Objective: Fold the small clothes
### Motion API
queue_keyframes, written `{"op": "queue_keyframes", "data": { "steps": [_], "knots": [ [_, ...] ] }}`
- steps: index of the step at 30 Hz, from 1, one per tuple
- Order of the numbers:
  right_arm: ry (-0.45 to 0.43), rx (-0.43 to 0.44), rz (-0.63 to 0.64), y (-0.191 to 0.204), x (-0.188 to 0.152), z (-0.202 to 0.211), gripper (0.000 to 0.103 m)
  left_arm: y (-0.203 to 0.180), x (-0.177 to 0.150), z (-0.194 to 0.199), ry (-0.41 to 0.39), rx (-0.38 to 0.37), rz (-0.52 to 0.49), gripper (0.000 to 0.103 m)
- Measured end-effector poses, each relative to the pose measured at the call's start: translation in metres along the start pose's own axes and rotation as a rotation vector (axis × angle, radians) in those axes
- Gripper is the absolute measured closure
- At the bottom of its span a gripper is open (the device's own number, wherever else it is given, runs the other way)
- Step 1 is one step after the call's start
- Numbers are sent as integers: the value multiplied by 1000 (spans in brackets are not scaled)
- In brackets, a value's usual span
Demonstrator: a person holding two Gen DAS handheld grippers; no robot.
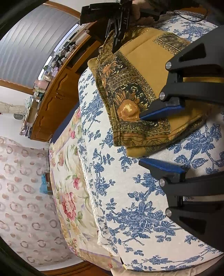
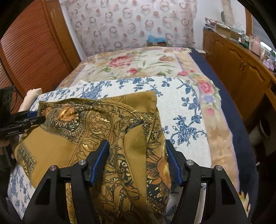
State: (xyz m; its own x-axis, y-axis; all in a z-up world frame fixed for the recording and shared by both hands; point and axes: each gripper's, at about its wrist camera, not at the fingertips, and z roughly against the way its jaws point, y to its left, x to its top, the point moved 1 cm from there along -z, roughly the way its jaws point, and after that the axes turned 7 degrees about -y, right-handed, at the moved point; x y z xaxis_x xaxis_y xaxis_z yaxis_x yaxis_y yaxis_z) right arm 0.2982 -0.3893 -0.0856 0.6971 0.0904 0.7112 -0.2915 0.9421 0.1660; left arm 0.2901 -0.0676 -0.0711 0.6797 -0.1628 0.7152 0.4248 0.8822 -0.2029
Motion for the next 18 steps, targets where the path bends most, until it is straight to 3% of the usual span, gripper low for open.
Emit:
{"op": "queue_keyframes", "data": {
  "steps": [2,8,15,18],
  "knots": [
    [-2,18,10,3,0,0,49,-1,2,-2,11,10,3,57],
    [-9,48,15,5,-3,-1,57,1,15,-12,48,1,31,57],
    [-3,84,32,4,-4,1,63,2,20,-17,32,3,67,57],
    [-1,99,36,6,-3,2,72,-3,18,-16,31,-1,55,72]
  ]
}}
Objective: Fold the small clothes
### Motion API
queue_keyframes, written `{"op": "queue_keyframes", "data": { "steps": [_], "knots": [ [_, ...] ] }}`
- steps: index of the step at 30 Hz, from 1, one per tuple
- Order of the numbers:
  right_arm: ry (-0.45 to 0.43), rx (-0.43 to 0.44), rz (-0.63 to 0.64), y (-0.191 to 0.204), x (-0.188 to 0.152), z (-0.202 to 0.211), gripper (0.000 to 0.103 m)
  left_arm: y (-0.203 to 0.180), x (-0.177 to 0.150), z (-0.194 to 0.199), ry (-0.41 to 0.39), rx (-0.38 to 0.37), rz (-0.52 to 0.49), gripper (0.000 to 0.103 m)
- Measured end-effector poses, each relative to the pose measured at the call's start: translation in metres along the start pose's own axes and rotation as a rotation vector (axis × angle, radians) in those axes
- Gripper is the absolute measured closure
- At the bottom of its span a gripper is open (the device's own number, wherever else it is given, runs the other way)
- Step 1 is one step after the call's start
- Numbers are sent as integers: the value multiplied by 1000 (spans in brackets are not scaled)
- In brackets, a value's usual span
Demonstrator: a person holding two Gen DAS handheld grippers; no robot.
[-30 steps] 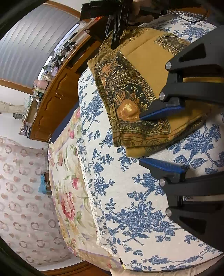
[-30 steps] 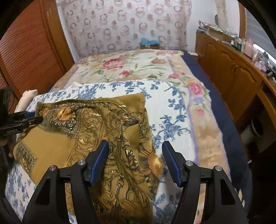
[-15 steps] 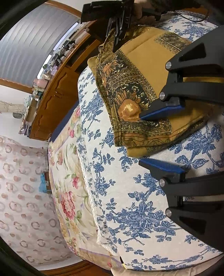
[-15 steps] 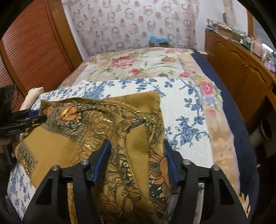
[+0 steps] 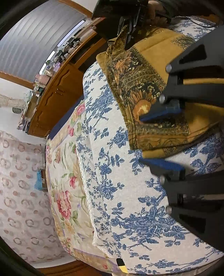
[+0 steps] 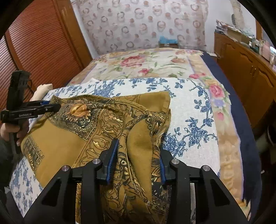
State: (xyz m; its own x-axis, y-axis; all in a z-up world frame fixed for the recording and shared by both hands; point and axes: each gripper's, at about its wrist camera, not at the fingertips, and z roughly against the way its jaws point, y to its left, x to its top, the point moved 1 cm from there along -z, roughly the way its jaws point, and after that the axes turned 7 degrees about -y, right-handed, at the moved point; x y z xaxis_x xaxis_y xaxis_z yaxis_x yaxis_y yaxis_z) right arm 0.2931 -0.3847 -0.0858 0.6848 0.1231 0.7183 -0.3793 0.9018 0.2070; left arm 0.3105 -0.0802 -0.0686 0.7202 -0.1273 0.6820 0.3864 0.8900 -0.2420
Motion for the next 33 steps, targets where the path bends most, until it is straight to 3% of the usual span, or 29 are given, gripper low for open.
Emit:
{"op": "queue_keyframes", "data": {
  "steps": [2,5,21,27,33],
  "knots": [
    [-8,5,8,3,0,2,81,-1,-2,2,-4,-10,9,83],
    [-35,-7,17,9,2,9,85,-4,-3,13,-33,-6,9,93],
    [-243,-6,136,64,36,70,89,-15,0,122,-286,-4,-16,96],
    [-281,19,233,101,65,71,89,5,-7,162,-371,44,7,97],
    [-298,92,360,153,99,53,89,44,-21,206,-457,148,47,96]
  ]
}}
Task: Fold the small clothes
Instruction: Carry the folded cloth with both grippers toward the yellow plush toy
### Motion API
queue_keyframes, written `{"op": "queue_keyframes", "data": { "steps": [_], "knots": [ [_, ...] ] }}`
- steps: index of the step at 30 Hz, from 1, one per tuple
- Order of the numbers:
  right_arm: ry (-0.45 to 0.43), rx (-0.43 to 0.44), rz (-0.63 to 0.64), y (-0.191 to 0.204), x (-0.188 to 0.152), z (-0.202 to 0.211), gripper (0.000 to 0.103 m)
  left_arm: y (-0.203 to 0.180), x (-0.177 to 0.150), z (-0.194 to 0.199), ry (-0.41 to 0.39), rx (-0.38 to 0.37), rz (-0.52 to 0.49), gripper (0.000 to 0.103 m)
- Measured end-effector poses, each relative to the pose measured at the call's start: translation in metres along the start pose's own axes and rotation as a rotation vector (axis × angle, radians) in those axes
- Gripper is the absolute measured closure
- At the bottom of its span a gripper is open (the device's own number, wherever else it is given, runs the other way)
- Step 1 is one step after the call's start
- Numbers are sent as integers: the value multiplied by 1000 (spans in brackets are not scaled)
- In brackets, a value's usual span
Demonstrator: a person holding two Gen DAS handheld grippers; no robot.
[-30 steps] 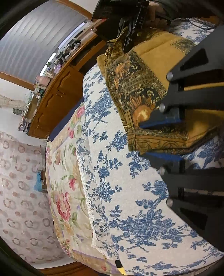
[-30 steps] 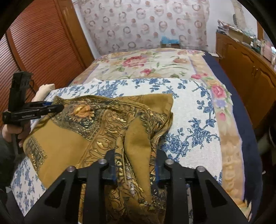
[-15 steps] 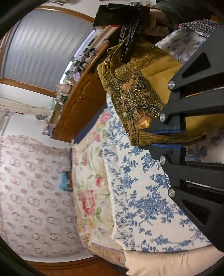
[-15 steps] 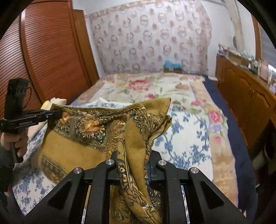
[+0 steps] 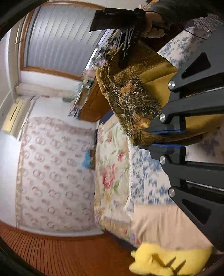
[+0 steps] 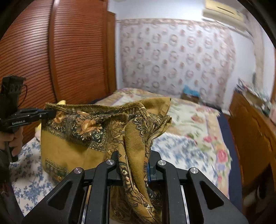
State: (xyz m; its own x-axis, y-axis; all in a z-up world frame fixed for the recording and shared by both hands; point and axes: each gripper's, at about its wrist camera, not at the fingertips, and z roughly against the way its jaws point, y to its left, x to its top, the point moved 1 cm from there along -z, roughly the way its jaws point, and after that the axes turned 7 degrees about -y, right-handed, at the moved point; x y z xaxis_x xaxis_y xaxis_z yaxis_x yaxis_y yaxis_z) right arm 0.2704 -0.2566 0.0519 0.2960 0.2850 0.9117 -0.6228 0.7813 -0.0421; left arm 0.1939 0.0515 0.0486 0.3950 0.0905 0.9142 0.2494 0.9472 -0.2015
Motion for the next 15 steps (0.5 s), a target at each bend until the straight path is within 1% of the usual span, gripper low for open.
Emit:
{"op": "queue_keyframes", "data": {
  "steps": [5,7,9,12,15],
  "knots": [
    [1,109,82,40,38,-48,89,44,-3,33,-75,126,18,96],
    [3,144,105,56,52,-65,89,64,-5,45,-104,179,27,96],
    [1,165,146,79,70,-87,89,81,-8,55,-124,214,47,96],
    [5,202,215,109,91,-110,89,106,-16,66,-139,260,77,96],
    [21,244,272,139,109,-136,89,131,-29,76,-137,299,116,96]
  ]
}}
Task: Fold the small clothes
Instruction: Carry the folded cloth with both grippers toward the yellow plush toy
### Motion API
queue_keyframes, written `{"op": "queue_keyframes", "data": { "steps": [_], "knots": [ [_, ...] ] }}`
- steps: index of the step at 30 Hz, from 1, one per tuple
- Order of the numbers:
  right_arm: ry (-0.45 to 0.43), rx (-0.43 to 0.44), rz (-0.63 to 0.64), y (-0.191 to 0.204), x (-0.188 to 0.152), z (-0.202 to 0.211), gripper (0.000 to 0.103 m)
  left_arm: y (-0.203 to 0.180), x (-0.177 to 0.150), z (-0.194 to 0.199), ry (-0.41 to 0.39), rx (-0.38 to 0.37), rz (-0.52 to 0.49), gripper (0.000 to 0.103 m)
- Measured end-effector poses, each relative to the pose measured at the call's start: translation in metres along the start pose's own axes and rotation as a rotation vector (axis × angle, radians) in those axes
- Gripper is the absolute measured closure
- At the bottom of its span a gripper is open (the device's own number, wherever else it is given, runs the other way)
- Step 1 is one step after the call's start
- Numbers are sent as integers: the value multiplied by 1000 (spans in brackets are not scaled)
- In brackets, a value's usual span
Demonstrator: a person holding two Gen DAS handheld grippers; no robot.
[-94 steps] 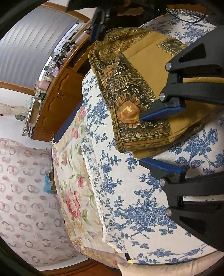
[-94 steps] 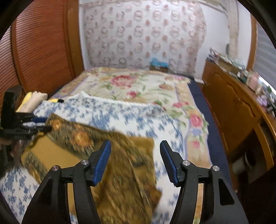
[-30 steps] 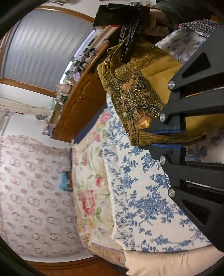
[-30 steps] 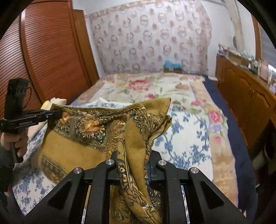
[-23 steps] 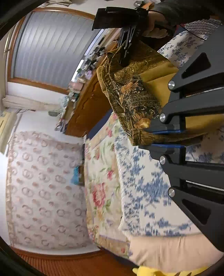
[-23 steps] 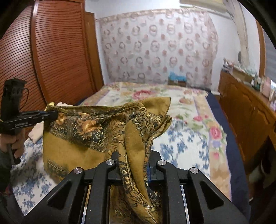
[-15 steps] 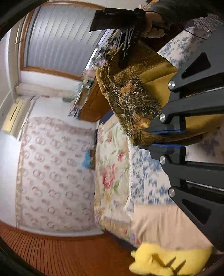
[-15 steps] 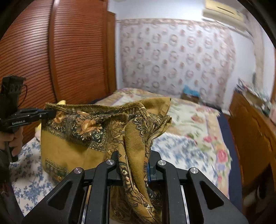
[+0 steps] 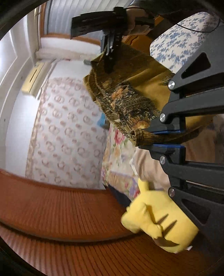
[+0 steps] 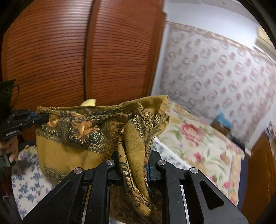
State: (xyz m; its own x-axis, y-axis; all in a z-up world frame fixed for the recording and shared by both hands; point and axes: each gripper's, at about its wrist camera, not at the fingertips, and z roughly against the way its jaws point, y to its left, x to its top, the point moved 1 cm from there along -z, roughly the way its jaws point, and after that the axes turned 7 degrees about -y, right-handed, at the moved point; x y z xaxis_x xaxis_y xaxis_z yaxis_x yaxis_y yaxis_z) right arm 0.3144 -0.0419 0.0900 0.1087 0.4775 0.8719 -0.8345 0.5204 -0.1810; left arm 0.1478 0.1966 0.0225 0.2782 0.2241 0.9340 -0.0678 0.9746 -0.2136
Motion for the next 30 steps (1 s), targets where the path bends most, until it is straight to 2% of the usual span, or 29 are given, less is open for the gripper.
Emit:
{"op": "queue_keyframes", "data": {
  "steps": [6,8,18,19,21,23,26,30],
  "knots": [
    [54,95,118,38,30,-71,89,45,-30,2,50,72,58,96],
    [84,86,131,48,32,-96,89,50,-42,1,73,102,39,96],
    [132,147,190,83,44,-167,88,82,-68,0,128,132,98,96],
    [134,150,182,83,45,-172,86,81,-69,0,135,134,100,96],
    [140,142,123,78,47,-179,76,83,-73,-3,152,140,104,96],
    [111,95,65,65,50,-179,56,85,-77,-6,170,143,110,96],
    [82,87,2,51,49,-176,51,85,-78,-8,183,153,107,96],
    [117,137,-47,46,29,-181,51,86,-78,-10,200,165,103,96]
  ]
}}
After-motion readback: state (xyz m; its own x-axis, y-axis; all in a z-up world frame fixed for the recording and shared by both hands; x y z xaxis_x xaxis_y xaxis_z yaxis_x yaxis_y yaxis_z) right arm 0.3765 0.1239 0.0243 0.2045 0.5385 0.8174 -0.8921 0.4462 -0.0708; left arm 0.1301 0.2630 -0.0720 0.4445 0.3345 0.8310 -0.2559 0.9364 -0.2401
